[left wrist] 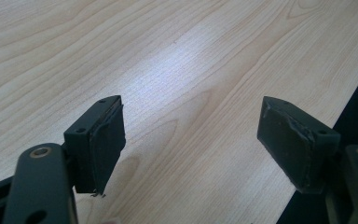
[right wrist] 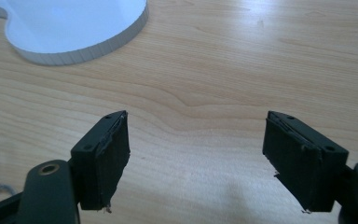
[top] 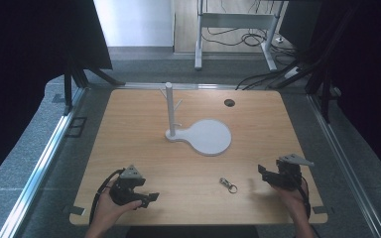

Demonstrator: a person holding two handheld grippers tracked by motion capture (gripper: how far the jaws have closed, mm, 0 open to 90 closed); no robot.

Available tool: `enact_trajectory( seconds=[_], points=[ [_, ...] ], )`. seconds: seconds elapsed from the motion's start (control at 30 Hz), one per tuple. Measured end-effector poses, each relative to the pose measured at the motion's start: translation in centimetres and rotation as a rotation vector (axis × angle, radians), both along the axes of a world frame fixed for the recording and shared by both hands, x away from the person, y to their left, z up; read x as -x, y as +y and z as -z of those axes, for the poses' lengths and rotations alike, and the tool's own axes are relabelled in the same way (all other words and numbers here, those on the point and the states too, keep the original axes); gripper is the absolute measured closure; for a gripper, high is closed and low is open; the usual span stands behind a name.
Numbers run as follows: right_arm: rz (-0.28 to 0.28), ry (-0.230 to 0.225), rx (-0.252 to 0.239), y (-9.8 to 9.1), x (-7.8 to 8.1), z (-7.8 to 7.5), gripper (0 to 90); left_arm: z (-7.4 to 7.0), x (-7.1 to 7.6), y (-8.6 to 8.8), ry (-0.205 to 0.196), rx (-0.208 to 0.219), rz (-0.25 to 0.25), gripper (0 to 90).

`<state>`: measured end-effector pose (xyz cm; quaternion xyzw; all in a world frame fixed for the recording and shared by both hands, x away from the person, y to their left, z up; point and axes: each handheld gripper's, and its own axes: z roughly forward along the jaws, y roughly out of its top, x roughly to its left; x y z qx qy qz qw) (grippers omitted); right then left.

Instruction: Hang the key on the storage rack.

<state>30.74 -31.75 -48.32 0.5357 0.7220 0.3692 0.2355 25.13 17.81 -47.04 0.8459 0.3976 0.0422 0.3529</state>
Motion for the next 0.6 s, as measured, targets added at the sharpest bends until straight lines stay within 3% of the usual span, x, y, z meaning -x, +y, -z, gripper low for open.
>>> enact_trajectory(
  seconds=[0.23, 0.6],
  points=[
    [-0.03, -0.015, 0.028, 0.3, 0.6, -1.1, 17.4, -0.1, 0.0, 0.2, 0.0, 0.004, -0.004, 23.7],
    [-0.045, 0.029, 0.026, 0.4, 0.5, -0.9, 16.5, -0.5, 0.2, 0.7, -0.013, 0.014, -0.016, 23.7]
  ],
)
